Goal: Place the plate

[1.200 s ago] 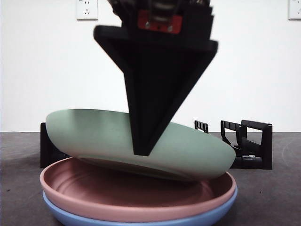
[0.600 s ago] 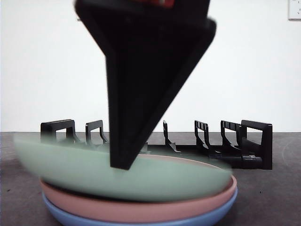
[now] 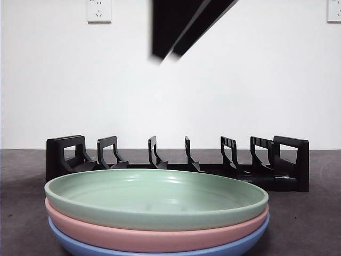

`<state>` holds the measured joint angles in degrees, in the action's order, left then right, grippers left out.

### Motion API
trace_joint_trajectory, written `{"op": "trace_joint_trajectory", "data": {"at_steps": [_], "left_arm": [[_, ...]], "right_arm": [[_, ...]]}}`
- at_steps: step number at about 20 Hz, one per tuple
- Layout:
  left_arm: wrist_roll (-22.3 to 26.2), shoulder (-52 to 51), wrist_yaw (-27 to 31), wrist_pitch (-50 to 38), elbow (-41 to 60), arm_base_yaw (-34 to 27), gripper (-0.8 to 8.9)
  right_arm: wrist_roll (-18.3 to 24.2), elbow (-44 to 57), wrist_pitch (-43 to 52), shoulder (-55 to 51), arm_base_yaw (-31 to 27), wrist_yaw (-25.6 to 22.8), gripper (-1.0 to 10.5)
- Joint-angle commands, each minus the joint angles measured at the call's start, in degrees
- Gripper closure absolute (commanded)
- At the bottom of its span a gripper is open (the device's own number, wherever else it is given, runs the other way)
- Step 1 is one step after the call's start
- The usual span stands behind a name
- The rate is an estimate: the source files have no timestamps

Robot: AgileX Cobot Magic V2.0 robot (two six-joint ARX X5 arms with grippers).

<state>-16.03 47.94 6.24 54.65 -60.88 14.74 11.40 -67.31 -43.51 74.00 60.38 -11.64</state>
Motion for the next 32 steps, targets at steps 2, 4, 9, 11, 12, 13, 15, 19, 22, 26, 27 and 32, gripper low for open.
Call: {"op": "trace_joint_trajectory", "data": {"at_steps": [2,4,9,11,12,13,15,19,22,26,27,32], "left_arm": [[0.33,0.35,0.22,-0.26,-1.27,0.11,4.47],[0.33,0.35,0.22,-0.46,-1.27,0.11,4.47],[0.35,0.33,0.22,-0.46,-1.27,0.11,4.46],[0.37,0.35,0.22,-0.09,-1.27,0.11,4.46],[0.35,0.35,0.22,-0.31,-1.27,0.11,4.46],[0.37,0.35,0.22,-0.31,-1.27,0.11,4.49],[0.59,0.35,0.17,0.09,-1.27,0.13,8.46],[1.86,0.33,0.17,-0.20,-1.31,0.11,8.06],[1.86,0.33,0.17,-0.28,-1.31,0.11,8.06],[1.86,0.35,0.17,-0.31,-1.29,0.15,8.06],[3.17,0.17,0.20,-0.48,-1.27,0.15,8.06],[10.67,-15.39,0.17,-34.27,24.76,-2.64,8.06]], "right_arm": [[-2.01,-1.16,4.15,-3.37,-15.87,0.79,6.5],[-2.03,-1.16,6.47,-3.63,-28.22,6.95,6.5],[-5.84,-1.16,12.46,-1.60,-48.50,23.39,6.4],[-5.84,-1.16,12.46,-1.44,-50.90,24.33,6.4],[-5.81,-1.16,12.46,-1.44,-51.19,24.28,6.4],[-5.84,-1.16,13.38,-1.44,-51.30,24.28,6.6],[-5.62,-1.16,14.99,-1.46,-51.30,24.24,9.2],[-6.25,-1.16,15.17,-1.49,-50.75,26.03,9.2],[-6.25,-1.16,15.34,-1.49,-50.75,26.01,9.2],[-6.25,-1.16,15.50,-1.49,-50.75,26.01,9.2],[-6.25,-1.16,15.61,-1.49,-50.75,26.01,9.2],[-6.25,-1.16,17.94,-1.49,-50.75,26.01,9.2]]}}
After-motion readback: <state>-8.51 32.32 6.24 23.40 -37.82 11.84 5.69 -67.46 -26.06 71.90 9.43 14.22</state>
